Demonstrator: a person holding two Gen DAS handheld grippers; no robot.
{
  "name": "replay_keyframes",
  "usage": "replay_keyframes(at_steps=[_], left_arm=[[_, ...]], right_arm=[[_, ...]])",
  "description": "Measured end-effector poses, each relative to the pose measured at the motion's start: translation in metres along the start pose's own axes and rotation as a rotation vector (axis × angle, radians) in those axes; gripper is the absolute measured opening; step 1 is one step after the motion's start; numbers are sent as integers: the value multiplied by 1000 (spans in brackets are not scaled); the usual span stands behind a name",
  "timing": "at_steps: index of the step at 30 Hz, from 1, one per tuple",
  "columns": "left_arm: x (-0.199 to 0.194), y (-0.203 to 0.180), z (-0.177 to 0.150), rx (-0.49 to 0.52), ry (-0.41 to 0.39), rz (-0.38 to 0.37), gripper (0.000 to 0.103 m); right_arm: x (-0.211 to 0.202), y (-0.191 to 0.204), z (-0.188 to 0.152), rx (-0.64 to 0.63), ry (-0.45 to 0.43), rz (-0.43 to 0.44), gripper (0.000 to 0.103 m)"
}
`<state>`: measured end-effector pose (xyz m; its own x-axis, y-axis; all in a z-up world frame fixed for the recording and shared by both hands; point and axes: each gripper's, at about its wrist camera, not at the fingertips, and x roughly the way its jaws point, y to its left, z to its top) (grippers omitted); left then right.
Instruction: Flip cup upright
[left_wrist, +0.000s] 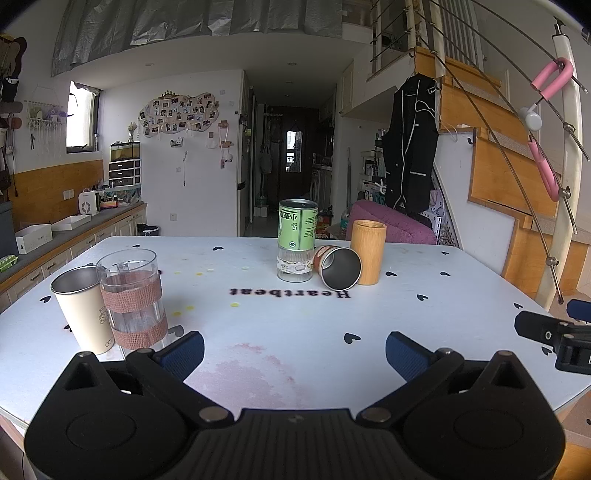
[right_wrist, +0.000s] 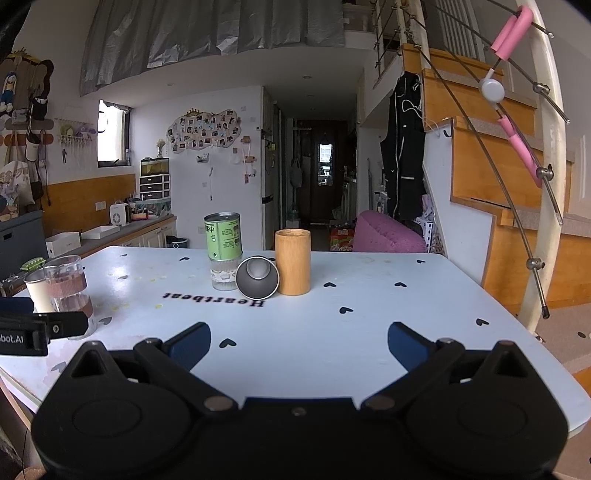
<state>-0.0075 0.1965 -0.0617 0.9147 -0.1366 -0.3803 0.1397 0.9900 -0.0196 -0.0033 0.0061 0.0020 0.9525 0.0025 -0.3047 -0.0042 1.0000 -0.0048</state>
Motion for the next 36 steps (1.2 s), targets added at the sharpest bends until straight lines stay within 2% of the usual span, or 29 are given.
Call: replay_keyframes(at_steps=[36], left_arm=[[-5, 4, 5, 2, 2, 3, 103]], right_arm=[[4, -3, -3, 11, 2, 2, 103]])
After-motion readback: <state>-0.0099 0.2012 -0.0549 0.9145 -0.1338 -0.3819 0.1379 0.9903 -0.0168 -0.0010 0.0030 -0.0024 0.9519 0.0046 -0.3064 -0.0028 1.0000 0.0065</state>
